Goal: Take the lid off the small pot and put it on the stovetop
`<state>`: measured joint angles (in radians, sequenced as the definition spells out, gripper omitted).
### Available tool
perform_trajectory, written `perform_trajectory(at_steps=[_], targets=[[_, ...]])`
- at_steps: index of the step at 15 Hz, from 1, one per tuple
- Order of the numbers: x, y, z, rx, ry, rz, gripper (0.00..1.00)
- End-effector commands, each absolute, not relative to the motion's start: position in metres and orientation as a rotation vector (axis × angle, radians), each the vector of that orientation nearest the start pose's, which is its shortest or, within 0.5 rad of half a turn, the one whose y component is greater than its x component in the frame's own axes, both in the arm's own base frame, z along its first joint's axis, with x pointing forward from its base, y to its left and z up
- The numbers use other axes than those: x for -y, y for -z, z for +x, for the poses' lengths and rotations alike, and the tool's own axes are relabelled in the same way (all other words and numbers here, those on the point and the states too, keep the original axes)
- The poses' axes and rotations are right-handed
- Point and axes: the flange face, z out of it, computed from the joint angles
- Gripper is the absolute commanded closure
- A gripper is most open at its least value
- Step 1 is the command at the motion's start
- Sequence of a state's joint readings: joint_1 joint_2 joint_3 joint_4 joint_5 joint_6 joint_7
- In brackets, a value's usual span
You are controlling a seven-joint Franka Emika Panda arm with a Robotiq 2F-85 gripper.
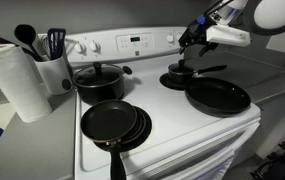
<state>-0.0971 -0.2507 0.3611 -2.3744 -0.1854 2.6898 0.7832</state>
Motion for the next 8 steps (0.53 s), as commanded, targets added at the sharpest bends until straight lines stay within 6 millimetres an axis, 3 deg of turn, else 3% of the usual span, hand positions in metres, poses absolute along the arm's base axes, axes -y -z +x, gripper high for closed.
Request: perform_trajectory(at_steps=[1, 4, 8], targets=[[-0.145, -0.478, 0.484, -0.52, 0.87, -2.88, 0.0], [-0.149, -0.486, 0.48, -0.507, 0.887, -2.87, 0.0], [-0.154, -0.496, 0.493, -0.504, 0.979, -2.912, 0.0]])
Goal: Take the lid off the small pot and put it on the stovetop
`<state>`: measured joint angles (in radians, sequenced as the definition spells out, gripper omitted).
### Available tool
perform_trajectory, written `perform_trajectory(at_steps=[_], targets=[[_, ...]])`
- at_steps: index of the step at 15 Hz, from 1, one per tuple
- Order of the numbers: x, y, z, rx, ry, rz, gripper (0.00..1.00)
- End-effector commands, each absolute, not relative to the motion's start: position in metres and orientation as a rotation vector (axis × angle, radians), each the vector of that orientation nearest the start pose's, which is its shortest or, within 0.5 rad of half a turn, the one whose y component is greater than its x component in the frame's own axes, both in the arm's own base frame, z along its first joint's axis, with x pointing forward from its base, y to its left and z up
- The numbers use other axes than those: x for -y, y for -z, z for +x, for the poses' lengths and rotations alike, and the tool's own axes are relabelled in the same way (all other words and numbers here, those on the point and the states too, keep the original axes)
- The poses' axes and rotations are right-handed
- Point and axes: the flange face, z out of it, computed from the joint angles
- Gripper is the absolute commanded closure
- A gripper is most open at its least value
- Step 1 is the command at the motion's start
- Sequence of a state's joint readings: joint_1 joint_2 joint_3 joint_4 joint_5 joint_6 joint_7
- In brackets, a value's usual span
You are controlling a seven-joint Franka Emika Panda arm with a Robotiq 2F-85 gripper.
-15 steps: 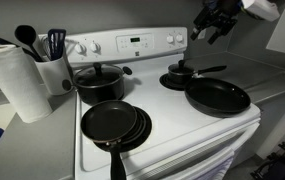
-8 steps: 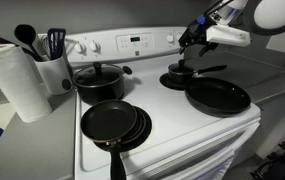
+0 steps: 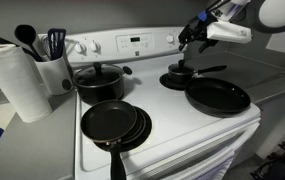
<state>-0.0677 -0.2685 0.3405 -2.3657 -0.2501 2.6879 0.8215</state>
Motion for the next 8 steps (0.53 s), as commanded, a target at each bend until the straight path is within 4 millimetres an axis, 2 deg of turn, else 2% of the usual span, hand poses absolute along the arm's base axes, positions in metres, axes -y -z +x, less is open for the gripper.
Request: perform_trajectory(at_steps=[1, 6, 8], targets=[[-0.154, -0.499, 0.5, -0.513, 1.001, -2.931, 0.0], [-0.163, -0.511, 0.532, -0.668, 1.13, -3.135, 0.0], [-0.167, -0.505, 0.554, -0.736, 1.098, -3.25, 0.0]])
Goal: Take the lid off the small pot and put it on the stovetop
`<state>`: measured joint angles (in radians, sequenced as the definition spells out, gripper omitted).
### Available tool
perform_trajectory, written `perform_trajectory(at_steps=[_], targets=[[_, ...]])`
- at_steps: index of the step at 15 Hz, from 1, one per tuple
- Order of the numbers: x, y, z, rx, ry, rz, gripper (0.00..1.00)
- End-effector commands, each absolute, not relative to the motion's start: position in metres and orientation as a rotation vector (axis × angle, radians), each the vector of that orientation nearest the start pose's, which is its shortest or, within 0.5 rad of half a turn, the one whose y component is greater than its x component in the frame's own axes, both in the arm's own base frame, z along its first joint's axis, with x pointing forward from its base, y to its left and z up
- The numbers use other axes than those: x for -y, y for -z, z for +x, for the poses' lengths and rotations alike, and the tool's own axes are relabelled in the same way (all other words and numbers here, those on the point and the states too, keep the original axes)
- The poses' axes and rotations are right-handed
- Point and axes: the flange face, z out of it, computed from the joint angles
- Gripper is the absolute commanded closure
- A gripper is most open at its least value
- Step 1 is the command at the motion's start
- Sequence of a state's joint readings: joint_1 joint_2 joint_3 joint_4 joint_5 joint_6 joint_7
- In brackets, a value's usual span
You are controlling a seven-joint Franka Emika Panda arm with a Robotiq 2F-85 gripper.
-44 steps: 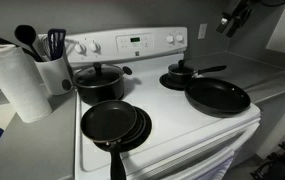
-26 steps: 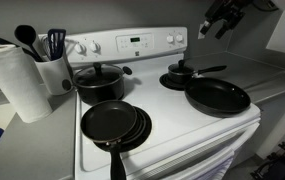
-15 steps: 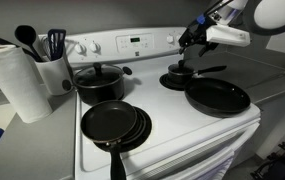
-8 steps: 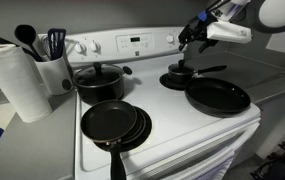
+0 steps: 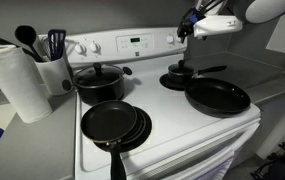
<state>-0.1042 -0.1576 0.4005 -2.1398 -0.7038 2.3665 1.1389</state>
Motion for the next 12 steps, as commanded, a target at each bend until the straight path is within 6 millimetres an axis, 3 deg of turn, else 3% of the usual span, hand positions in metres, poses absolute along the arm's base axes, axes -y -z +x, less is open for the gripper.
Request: perform_trajectory(at_steps=[1, 3, 6, 7, 9, 12], targets=[[-0.169, -0.501, 0.565, -0.78, 1.038, -3.297, 0.0], [-0.172, -0.483, 0.588, -0.822, 0.85, -3.426, 0.0], [-0.176, -0.463, 0.621, -0.848, 0.544, -3.424, 0.0], [-0.171, -0.47, 0.595, -0.857, 0.701, -3.418, 0.0], [-0.172, -0.458, 0.607, -0.861, 0.67, -3.421, 0.0], [-0.175, -0.461, 0.599, -0.862, 0.664, -3.409, 0.0]])
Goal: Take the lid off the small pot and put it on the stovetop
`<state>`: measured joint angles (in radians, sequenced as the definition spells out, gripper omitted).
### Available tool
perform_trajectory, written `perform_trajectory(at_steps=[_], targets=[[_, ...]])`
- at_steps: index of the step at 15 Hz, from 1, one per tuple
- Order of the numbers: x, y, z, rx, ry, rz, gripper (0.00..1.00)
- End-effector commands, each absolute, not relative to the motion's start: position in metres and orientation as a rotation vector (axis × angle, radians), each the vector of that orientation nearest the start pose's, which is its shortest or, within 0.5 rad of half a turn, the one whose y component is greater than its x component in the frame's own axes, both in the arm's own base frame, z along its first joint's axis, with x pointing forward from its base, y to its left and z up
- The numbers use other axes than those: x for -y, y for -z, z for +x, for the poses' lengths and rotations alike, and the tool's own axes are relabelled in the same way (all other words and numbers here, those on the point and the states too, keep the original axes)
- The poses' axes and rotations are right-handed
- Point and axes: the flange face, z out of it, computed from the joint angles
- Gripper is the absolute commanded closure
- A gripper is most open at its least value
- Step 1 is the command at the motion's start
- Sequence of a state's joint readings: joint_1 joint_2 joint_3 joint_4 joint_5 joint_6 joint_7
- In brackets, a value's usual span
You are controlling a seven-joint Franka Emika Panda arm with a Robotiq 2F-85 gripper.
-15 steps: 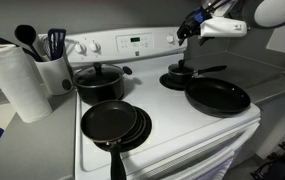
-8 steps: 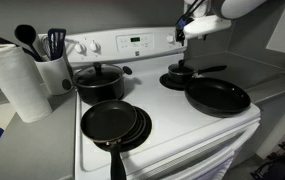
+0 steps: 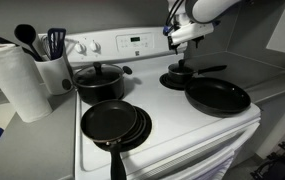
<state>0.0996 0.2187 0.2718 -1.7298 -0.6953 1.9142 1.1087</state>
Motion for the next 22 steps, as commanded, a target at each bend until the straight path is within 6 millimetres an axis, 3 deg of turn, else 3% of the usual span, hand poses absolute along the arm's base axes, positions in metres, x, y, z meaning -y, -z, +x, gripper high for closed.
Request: perform_trajectory(at_steps=[1, 6, 10, 14, 17, 22], targets=[[-0.176, -0.459, 0.6, -0.893, 0.624, -3.405, 0.0], [-0.142, -0.423, 0.627, -1.17, 0.163, -3.35, 0.0], [-0.108, -0.413, 0.657, -1.152, -0.074, -3.215, 0.0], [-0.09, -0.424, 0.674, -1.127, -0.066, -3.079, 0.0], [-0.084, -0.436, 0.678, -1.207, 0.097, -3.013, 0.0], [-0.073, -0.417, 0.682, -1.282, 0.255, -3.005, 0.0]])
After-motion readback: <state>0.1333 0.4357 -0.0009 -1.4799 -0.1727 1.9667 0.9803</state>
